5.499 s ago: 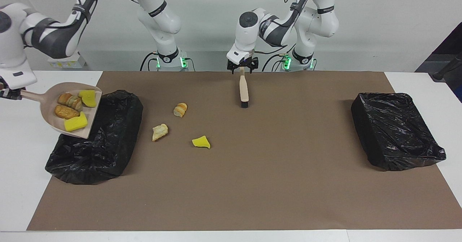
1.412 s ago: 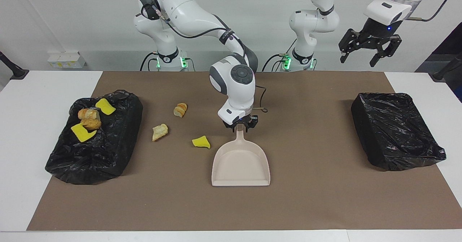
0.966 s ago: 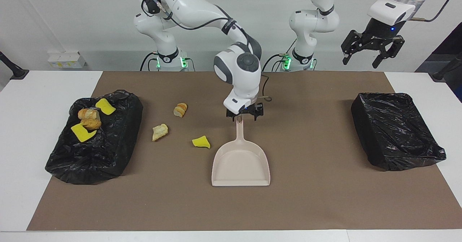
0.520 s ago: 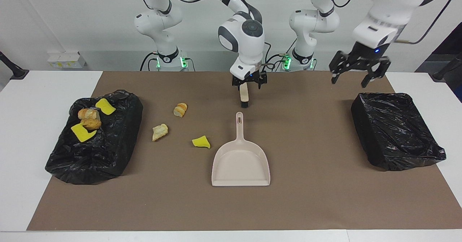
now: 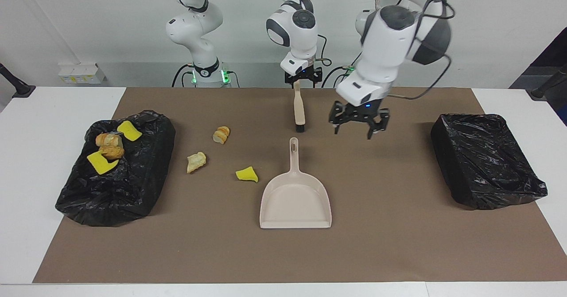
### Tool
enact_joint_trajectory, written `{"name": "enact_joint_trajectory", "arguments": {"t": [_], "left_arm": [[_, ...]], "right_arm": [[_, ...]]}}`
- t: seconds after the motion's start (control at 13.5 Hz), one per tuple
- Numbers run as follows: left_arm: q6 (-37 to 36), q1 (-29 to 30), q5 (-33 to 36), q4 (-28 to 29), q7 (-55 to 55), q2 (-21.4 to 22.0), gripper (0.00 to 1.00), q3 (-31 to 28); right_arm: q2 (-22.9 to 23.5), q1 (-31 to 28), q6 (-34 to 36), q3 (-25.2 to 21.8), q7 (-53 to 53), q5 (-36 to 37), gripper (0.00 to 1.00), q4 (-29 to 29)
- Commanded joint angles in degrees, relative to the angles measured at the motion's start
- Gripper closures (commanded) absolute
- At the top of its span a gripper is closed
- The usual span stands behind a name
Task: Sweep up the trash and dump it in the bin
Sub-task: 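Grasp the dustpan with the left gripper while the right gripper grasps the brush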
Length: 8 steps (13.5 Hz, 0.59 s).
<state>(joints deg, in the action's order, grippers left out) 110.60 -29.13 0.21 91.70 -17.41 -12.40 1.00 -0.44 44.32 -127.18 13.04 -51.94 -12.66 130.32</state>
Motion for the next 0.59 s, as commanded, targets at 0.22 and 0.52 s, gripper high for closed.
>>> {"name": "enact_joint_trajectory", "arguments": {"t": [0.22,0.52], "left_arm": [[11.21,-7.34,3.40,3.83,-11.68,-6.93,0.00,-0.91],[16.75,-10.32,3.40,5.69,-14.58,-10.62,0.00,-0.91]], "right_arm": [[-1.49,-0.11,-2.55,-0.12,-1.76,-1.58,0.37,4.86],[-1.49,-0.11,-2.11,-0.12,-0.88,-1.66,0.96,4.86]]}}
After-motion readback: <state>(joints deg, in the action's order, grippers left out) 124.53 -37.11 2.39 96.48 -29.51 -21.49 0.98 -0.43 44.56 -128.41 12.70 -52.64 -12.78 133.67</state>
